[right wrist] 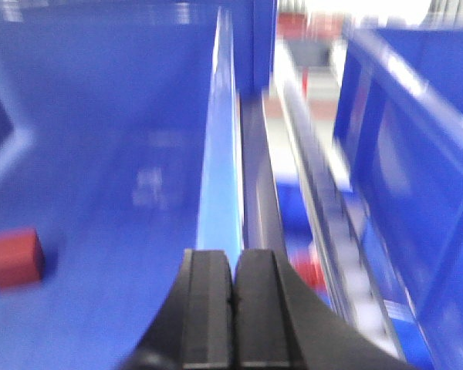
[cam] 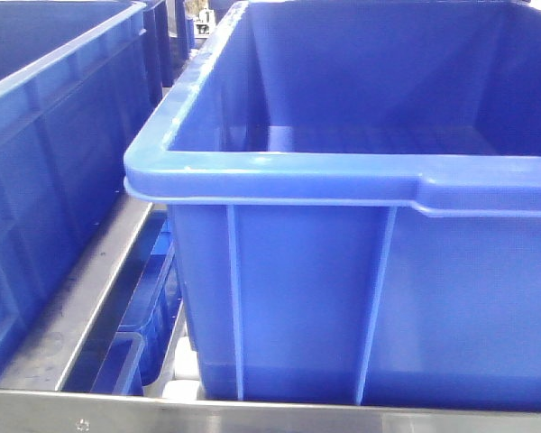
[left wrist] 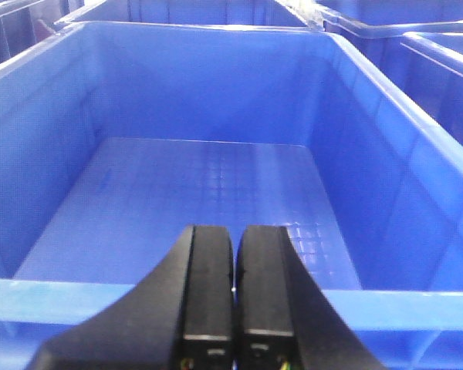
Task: Pick red cube and place on left shelf
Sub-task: 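Withdraw the open right gripper up out of the blue crate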
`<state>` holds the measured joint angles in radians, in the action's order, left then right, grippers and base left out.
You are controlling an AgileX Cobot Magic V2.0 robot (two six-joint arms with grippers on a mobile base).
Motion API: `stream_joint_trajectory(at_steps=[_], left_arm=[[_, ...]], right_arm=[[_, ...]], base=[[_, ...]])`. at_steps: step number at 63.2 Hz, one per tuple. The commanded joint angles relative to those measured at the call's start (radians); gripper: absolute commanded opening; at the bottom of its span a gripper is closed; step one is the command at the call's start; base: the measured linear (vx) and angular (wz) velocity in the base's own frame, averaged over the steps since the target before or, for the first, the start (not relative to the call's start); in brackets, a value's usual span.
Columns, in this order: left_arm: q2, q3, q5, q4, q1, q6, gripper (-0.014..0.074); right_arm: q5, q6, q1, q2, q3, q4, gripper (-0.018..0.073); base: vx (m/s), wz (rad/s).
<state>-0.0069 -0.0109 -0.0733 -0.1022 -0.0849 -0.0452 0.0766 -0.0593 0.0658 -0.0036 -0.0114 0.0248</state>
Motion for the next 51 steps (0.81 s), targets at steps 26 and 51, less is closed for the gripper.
stream_joint_trajectory(at_steps=[26,51], left_arm=[[-0.012,-0.024,0.08,-0.004,-0.006,0.005,0.0102],[-0.012,-0.024,0.08,-0.004,-0.006,0.005,0.0102]], right_arm=[[-0.09,0.011,0.013,-0.025,0.017,-0.038,0.0046],[-0.088,0.011,0.013,-0.025,0.017,-0.038,0.0046]], base=[[0.0,0.0],[0.0,0.0]])
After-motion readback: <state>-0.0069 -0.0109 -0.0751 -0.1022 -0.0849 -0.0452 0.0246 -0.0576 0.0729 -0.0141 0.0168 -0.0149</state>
